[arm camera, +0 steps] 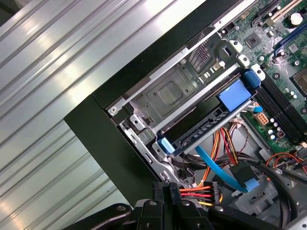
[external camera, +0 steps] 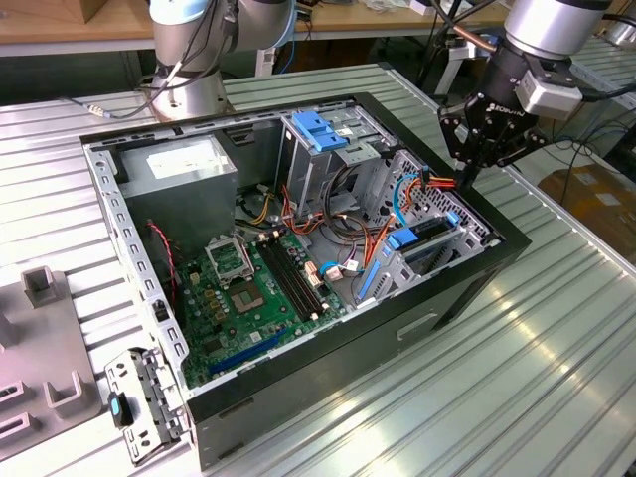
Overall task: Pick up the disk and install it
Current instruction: 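Insert the first disk wire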
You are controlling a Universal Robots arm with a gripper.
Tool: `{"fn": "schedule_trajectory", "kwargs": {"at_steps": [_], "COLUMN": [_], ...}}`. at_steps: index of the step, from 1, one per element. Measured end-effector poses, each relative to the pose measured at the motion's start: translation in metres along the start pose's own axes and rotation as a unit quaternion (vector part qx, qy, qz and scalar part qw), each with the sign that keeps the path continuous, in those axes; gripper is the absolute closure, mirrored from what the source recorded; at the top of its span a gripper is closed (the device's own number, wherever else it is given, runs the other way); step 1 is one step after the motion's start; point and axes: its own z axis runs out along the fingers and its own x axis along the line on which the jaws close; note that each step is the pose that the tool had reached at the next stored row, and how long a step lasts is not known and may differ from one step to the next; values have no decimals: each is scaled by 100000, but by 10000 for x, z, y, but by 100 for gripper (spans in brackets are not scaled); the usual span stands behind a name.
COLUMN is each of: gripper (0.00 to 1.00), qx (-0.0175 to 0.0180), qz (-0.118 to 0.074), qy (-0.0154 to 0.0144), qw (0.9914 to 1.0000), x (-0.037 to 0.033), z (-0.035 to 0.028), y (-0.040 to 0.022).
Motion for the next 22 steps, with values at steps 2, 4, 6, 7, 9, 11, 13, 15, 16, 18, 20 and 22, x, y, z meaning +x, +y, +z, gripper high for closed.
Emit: {"fn": "schedule_trajectory", "kwargs": {"at_steps": [2, 4, 6, 7, 9, 11, 13, 15, 16, 18, 20, 22], "gripper": [84, 84, 84, 84, 84, 84, 84, 84, 84, 84, 84, 84], "qx": [-1, 0, -1, 0, -1, -2, -2, 0, -1, 0, -1, -1], "qz": [2, 4, 4, 2, 3, 4, 4, 4, 5, 4, 2, 4], "qy": [-1, -1, 0, -3, 0, 0, 1, -1, 0, 1, 0, -1], "qw": [100000, 100000, 100000, 100000, 100000, 100000, 100000, 100000, 100000, 100000, 100000, 100000], "x": [0, -6, -18, -19, -19, -20, -20, -20, -20, -20, -21, -21], "z": [0, 0, -1, -1, -1, -1, -1, -1, -1, -1, -1, -1], "y": [0, 5, 15, 15, 16, 16, 16, 16, 16, 16, 17, 17]}}
